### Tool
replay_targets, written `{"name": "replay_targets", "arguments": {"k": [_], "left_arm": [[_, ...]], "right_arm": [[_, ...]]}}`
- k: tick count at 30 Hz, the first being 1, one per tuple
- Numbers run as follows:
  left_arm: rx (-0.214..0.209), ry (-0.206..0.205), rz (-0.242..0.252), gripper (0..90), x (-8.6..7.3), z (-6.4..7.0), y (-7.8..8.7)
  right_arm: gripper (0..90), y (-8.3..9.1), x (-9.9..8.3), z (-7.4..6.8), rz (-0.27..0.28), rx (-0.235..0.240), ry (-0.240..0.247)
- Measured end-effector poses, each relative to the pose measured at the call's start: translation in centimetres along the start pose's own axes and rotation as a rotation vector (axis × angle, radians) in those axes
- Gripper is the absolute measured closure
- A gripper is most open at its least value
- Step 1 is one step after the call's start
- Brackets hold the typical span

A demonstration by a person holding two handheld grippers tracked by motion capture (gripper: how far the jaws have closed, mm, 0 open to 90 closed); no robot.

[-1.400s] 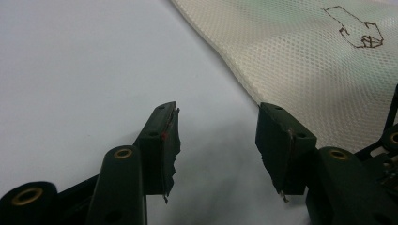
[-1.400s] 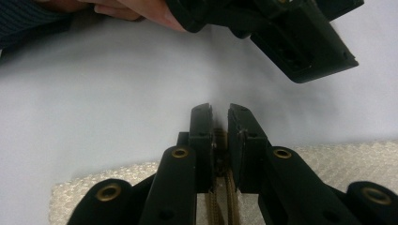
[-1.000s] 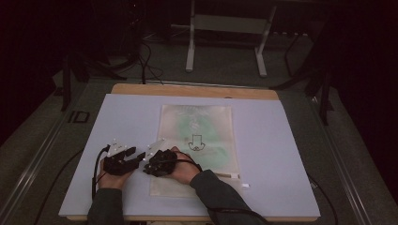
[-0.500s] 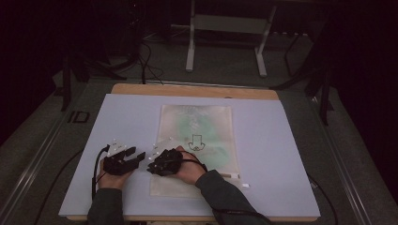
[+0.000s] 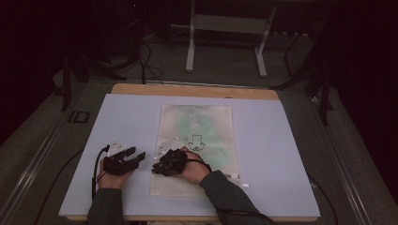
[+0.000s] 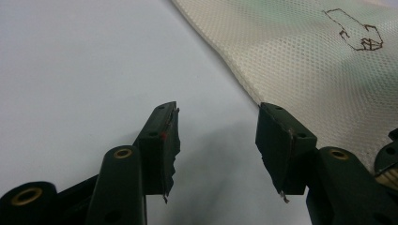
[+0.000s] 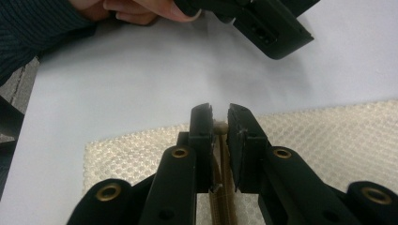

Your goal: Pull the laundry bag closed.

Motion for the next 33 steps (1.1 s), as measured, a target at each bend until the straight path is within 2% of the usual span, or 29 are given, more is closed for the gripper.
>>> {"name": "replay_targets", "arguments": {"k": [21, 27, 33], "left_arm": [[-0.001, 0.0, 0.001, 48.6, 0.0, 0.0, 0.0], [0.001, 0.0, -0.006, 51.0, 0.0, 0.0, 0.0], [-0.002, -0.003, -0.008, 53.7, 0.0, 0.0, 0.1]], "right_arm": [[80.9, -0.6, -0.6, 0.1, -0.024, 0.026, -0.018], [81.1, -0.6, -1.1, 0.2, -0.018, 0.037, -0.037], [81.3, -0.7, -1.3, 0.3, -0.018, 0.045, -0.035]]}}
Point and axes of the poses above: each handheld gripper's, and its own axes: y roughly backward along the jaws, x roughly out of its top, z roughly to its right, the point moved 3 cm from there along -y, roughly forward along the jaws, and after that the axes turned 8 degrees about -x, right-handed, at the moved point
